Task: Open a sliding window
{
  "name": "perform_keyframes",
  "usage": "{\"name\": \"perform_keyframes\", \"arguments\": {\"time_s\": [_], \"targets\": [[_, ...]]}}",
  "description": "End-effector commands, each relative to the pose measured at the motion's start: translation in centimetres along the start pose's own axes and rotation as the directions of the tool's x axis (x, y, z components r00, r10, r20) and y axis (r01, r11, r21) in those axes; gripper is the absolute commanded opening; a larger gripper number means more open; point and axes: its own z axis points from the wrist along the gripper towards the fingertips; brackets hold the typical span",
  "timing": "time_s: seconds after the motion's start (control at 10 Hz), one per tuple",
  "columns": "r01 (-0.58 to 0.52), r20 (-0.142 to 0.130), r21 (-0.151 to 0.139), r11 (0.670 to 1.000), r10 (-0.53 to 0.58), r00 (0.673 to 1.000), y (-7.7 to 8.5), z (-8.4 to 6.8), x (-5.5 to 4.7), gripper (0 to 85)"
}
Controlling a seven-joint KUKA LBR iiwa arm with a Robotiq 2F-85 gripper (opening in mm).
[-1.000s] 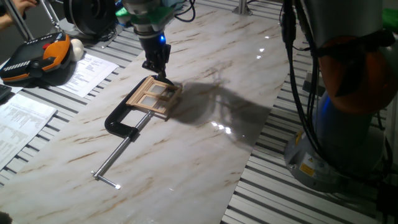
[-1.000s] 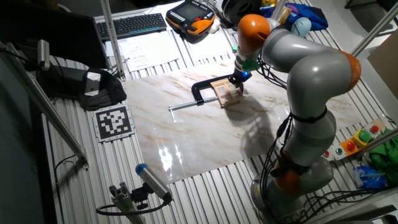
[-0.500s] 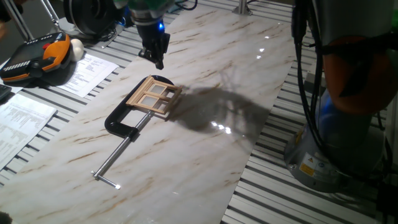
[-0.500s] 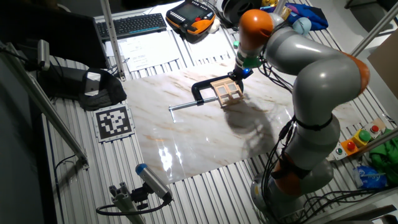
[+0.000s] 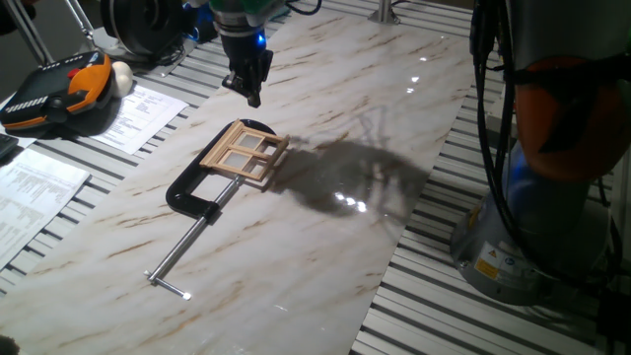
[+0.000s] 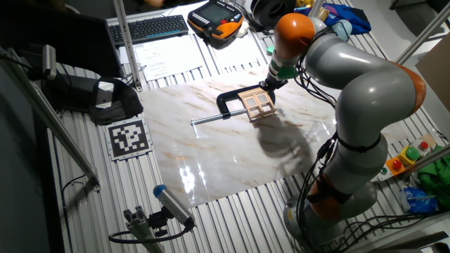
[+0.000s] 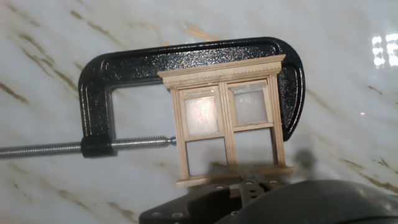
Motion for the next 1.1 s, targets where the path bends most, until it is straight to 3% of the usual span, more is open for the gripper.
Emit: {"name": "perform_keyframes", "arguments": {"time_s": [0.0, 0.3, 0.4, 0.5, 1.0], "targets": [[0.001, 0.001, 0.006, 1.0, -0.001, 1.0, 0.1, -0.3, 0.0, 0.0], [-0.002, 0.01, 0.011, 1.0, 0.002, 1.0, 0.3, -0.7, 0.2, 0.0], [-0.023, 0.003, -0.017, 1.0, 0.023, 1.0, 0.3, -0.9, 0.4, 0.0], [-0.026, 0.0, -0.02, 0.999, 0.026, 1.0, 0.4, -1.1, 0.6, 0.0], [-0.022, 0.009, -0.001, 1.0, 0.022, 1.0, 0.9, -1.6, 1.2, 0.0]]}}
